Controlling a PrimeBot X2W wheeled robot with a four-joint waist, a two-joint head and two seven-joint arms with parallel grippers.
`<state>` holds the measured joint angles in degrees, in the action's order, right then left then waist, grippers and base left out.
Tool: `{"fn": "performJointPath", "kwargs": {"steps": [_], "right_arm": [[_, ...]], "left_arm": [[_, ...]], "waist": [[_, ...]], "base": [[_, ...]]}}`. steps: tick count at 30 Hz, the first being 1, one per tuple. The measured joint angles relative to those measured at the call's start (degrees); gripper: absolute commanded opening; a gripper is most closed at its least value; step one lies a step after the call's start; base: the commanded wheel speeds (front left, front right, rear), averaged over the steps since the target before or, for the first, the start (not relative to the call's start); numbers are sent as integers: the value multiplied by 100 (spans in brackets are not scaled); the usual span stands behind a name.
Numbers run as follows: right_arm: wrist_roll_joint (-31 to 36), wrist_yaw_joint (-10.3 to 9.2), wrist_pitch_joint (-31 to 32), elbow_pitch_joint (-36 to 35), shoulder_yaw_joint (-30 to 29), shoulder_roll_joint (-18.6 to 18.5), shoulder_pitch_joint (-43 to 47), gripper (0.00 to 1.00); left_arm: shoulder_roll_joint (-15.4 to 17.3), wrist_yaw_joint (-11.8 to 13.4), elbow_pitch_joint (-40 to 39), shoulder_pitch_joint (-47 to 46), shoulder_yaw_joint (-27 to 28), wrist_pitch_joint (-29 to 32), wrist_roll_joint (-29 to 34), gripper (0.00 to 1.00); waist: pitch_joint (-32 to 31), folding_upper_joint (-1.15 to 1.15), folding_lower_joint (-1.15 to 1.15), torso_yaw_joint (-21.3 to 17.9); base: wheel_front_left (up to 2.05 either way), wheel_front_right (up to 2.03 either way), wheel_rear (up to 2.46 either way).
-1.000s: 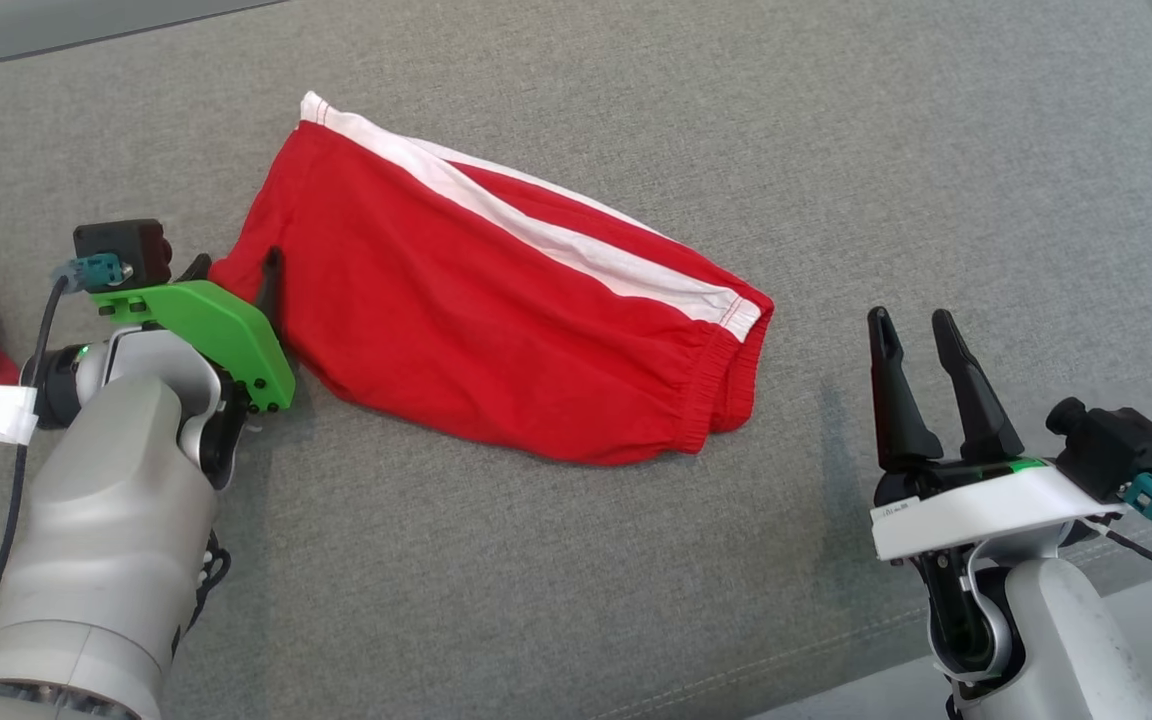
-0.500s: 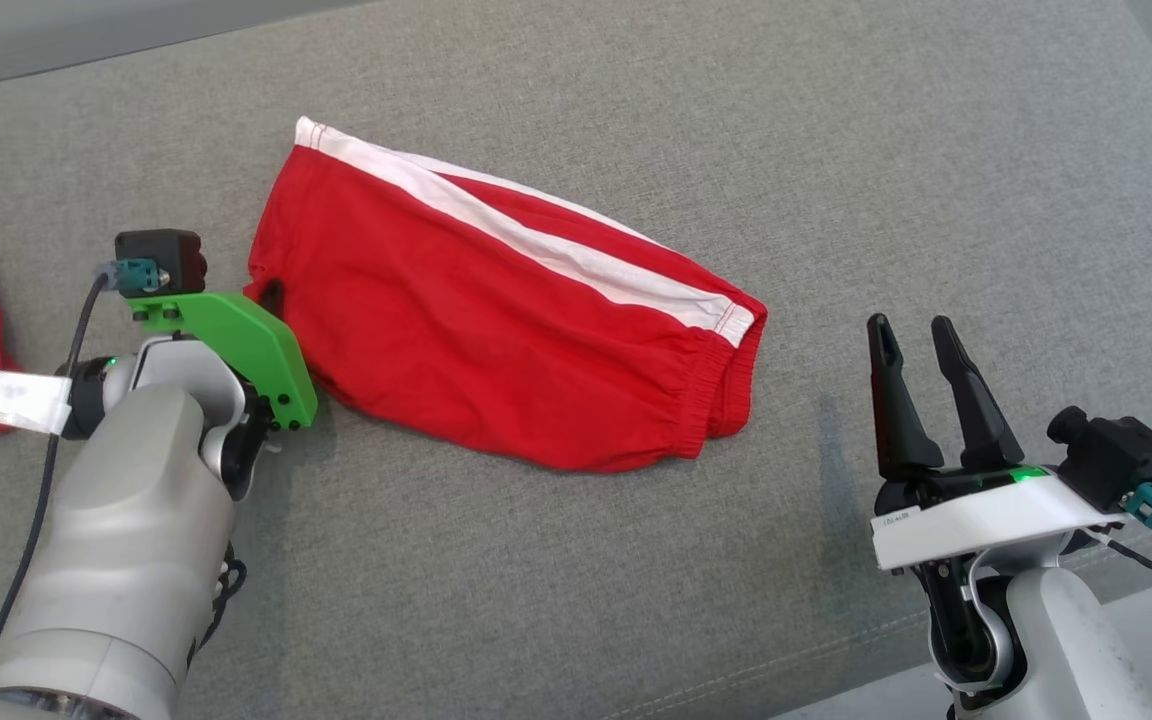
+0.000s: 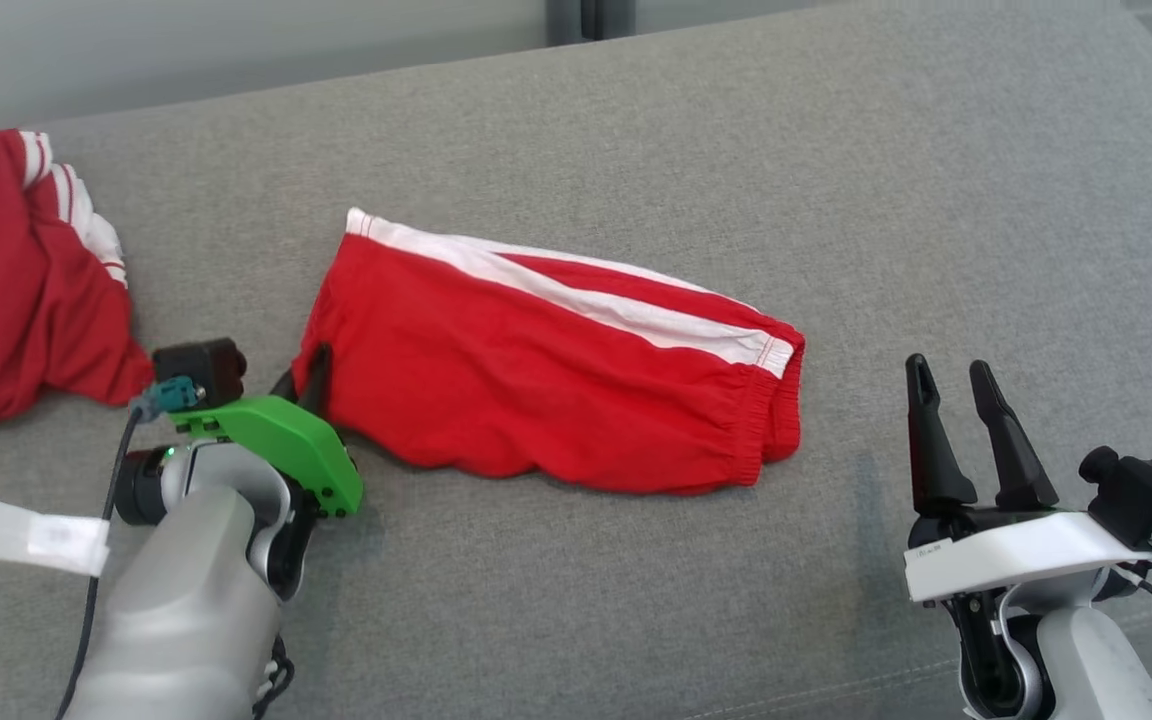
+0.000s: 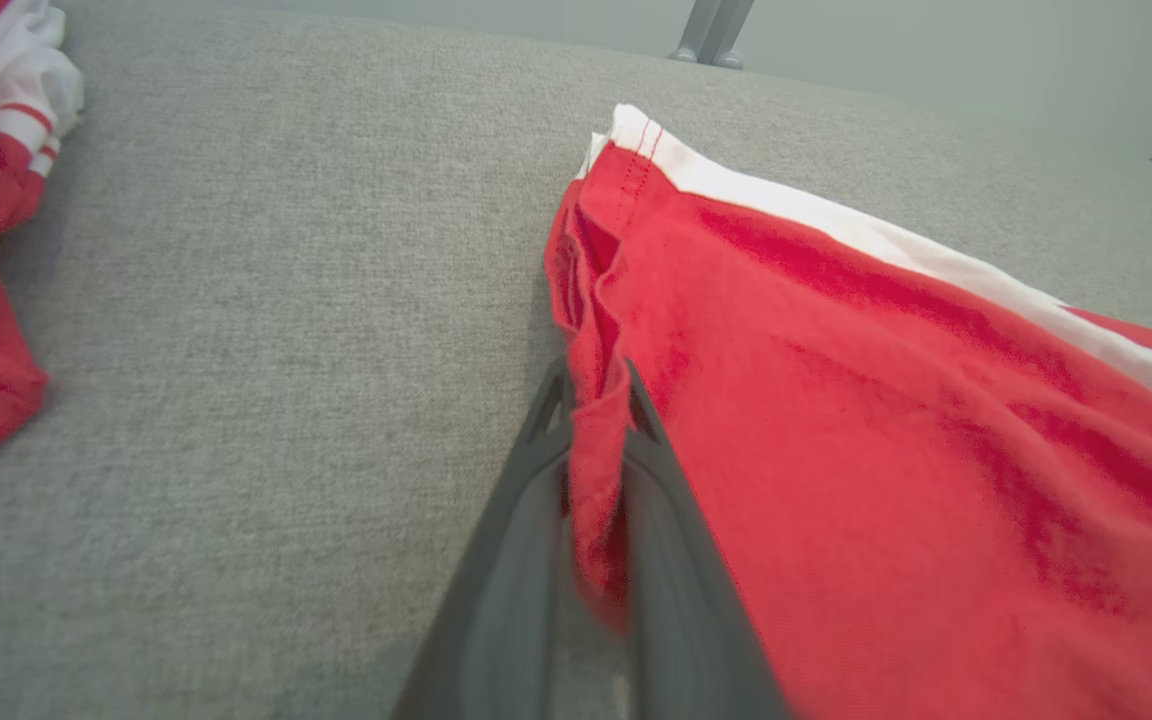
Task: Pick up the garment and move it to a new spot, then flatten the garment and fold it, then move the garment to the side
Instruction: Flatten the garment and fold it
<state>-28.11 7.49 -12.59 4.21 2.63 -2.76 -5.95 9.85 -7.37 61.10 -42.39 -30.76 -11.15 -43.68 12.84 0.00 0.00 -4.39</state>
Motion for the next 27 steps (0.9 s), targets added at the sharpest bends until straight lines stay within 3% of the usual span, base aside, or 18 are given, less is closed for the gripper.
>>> {"fn": "performJointPath", "kwargs": {"steps": [7, 14, 23, 24, 26, 27], "right_arm": [[149, 0, 143, -31, -214, -1, 202, 100], [285, 0, 294, -126, -296, 0, 277, 100], [367, 0, 410, -104, -281, -1, 271, 100], [389, 0, 426, -97, -280, -1, 269, 100], [413, 0, 444, -81, -285, -1, 263, 100], [426, 0, 444, -76, -289, -1, 258, 100]], "left_arm": [[-91, 38, -556, 820, 85, -304, -112, 0], [-140, 413, -1385, 1646, 301, -374, -108, 0], [-189, 715, -1827, 2010, 375, -388, 30, 0], [-192, 728, -1870, 2017, 394, -388, 58, 12], [-196, 771, -2026, 2053, 459, -389, 130, 76], [-189, 806, -2112, 2070, 497, -389, 203, 100]], "waist": [[-320, 0, 0, 339], [-563, 0, 0, 659], [-657, 0, 0, 729], [-660, 0, 0, 724], [-668, 0, 0, 715], [-673, 0, 0, 713]], "base": [[0, 0, 0], [0, 0, 0], [0, 0, 0], [0, 0, 0], [0, 0, 0], [0, 0, 0]]}}
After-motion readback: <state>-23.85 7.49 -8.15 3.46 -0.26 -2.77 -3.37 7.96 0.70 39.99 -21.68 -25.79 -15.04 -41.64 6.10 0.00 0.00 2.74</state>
